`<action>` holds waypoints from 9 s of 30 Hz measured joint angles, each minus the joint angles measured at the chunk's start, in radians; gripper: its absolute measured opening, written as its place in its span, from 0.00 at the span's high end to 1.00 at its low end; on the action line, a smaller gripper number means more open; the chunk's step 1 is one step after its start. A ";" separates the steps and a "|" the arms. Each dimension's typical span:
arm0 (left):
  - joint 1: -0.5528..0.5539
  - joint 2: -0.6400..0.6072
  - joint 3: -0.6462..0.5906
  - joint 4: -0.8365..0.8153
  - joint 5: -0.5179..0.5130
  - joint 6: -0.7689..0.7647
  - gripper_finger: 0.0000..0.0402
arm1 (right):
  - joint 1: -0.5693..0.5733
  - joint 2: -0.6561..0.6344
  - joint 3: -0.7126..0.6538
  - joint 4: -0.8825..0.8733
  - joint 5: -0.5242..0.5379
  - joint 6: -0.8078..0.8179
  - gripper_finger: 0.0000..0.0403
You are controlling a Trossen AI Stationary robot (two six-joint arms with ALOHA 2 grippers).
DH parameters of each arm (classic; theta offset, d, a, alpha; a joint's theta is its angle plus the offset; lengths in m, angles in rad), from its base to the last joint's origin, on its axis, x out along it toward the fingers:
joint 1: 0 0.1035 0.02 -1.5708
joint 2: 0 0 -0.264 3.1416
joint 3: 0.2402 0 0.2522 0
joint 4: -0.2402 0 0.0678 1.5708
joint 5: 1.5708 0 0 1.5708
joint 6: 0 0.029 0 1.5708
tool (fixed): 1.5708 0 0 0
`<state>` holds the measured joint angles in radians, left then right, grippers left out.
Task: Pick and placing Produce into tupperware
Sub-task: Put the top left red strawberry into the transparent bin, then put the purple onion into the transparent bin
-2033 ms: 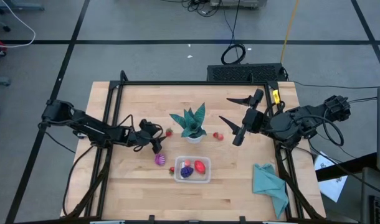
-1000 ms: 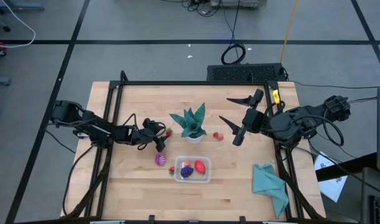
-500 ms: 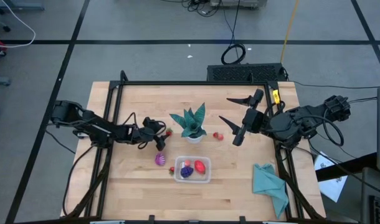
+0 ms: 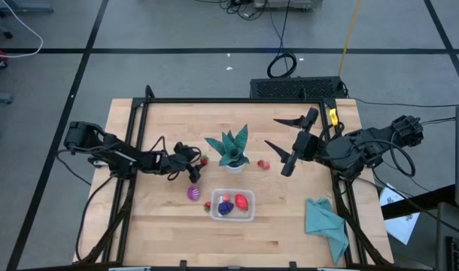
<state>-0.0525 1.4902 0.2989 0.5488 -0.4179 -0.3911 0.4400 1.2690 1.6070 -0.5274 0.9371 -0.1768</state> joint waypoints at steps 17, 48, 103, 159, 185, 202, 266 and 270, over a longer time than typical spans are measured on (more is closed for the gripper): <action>0.001 0.094 0.002 0.055 0.001 -0.010 0.29 | 0.000 0.000 0.000 0.000 0.000 0.008 0.30; 0.001 0.094 0.003 0.054 0.016 -0.010 0.65 | 0.000 0.000 0.000 0.000 0.000 0.008 0.30; -0.485 -0.418 0.123 -0.419 -0.042 -0.196 0.66 | 0.000 0.001 0.000 0.000 0.000 0.025 0.30; -0.358 0.314 0.769 -0.859 0.077 -0.214 0.66 | 0.000 0.001 0.000 -0.010 0.000 0.000 0.30; -0.340 0.341 0.768 -0.859 0.095 -0.205 0.55 | 0.000 0.001 0.000 -0.023 0.000 0.000 0.30; -0.363 0.224 0.768 -0.888 0.043 -0.140 0.48 | 0.000 0.001 0.000 -0.023 0.000 0.013 0.30; -0.576 -0.099 0.698 -1.403 -0.052 -0.556 0.48 | 0.000 0.001 0.000 -0.029 0.000 0.000 0.30; -0.576 -0.099 0.698 -1.374 -0.053 -0.538 0.48 | 0.000 0.001 0.000 -0.031 0.000 -0.004 0.30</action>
<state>-0.6281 1.3914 0.9970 -0.8252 -0.4705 -0.9291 0.4402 1.2700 1.6073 -0.5587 0.9367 -0.1806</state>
